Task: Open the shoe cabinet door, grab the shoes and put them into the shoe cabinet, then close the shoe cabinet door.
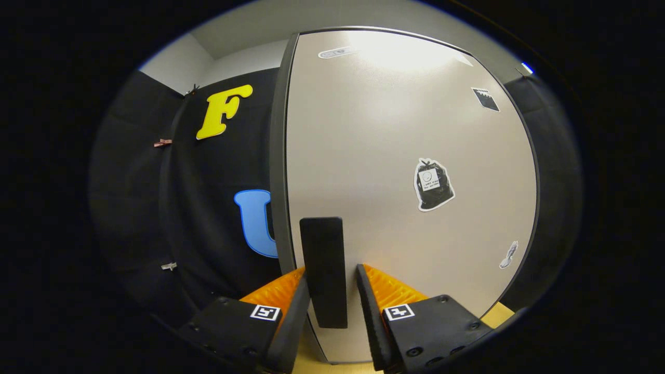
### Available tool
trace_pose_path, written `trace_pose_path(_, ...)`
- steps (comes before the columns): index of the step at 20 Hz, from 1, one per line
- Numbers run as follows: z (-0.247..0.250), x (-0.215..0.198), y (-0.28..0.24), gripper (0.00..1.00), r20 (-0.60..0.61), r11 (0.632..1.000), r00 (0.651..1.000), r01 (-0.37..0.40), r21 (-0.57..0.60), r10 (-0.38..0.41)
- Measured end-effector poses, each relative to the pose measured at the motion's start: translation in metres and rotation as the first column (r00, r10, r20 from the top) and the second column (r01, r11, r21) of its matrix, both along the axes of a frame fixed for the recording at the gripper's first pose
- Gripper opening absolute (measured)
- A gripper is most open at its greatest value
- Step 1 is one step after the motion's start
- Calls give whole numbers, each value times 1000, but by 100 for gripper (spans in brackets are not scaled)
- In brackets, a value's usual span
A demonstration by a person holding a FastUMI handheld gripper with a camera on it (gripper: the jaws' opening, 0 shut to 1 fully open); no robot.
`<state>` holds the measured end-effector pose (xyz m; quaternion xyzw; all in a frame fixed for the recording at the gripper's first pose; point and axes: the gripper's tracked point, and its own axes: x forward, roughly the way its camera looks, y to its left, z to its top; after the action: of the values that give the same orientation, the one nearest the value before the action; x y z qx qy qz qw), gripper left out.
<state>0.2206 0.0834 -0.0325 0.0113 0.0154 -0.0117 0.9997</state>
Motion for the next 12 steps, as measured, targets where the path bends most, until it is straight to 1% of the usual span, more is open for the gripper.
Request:
trace_pose_path(2, -2, 5, 6, 58, 1, 1000, 1000, -14, -11, 14)
trace_pose_path(3, -1, -4, 8, 46, 3, 1000, 1000, -7, -21, 7)
trace_pose_path(4, -1, 3, 6, 35, 2, 1000, 1000, 0, -27, 0)
trace_pose_path(6, 0, 0, 7, 35, -6, 1000, 1000, 6, -17, -6)
trace_pose_path(7, -2, 1, 6, 31, -10, 1000, 1000, 8, -19, -9)
trace_pose_path(8, -1, 1, 6, 30, -13, 1000, 1000, 11, -24, -11)
trace_pose_path(12, -2, -3, 6, 30, -24, 1000, 1000, -1, -17, 1)
